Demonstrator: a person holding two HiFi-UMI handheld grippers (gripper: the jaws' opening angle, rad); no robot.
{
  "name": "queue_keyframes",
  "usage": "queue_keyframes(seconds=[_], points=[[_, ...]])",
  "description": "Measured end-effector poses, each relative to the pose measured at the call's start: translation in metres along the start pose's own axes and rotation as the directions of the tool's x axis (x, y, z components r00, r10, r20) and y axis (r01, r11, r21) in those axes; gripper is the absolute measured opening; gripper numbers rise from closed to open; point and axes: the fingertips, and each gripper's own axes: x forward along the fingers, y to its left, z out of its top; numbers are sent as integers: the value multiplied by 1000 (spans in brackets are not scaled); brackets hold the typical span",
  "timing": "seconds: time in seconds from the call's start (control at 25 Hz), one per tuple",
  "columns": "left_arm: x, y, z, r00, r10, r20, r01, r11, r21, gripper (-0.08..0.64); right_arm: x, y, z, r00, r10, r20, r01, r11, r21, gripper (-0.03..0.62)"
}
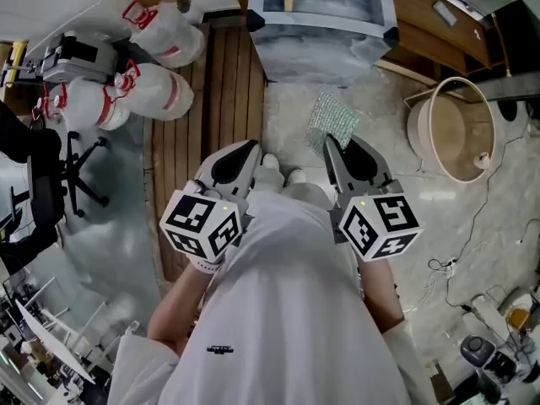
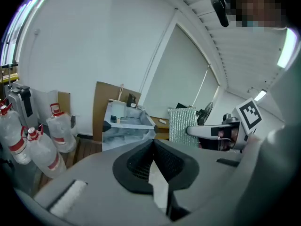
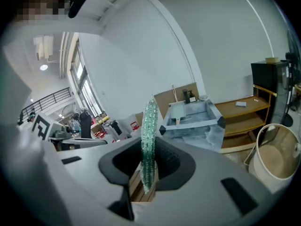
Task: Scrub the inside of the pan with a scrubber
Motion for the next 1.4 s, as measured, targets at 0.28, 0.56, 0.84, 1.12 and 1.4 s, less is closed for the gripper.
queue_keyframes(seconds=[0.28, 0.56, 0.84, 1.12, 1.4], points=[[18, 15, 10, 1000, 25, -3, -25, 1000, 7, 5, 20, -14, 9, 1000, 18, -9, -18, 1000, 0, 63], [76, 65, 53, 1000, -1, 0, 1, 999, -40, 5, 95, -46, 45, 999, 6, -33, -6, 1000, 4, 63], [148, 136, 139, 999, -33, -17, 33, 999, -20, 5, 199, -75, 126, 999, -32, -40, 32, 999, 3, 63], [218, 184, 205, 996, -82, -38, 82, 997, 7, 5, 275, -104, 184, 998, -61, -27, 62, 998, 21, 63], [277, 200, 247, 995, -87, -52, 88, 996, 12, 5, 319, -143, 220, 996, -61, -60, 61, 998, 2, 63]])
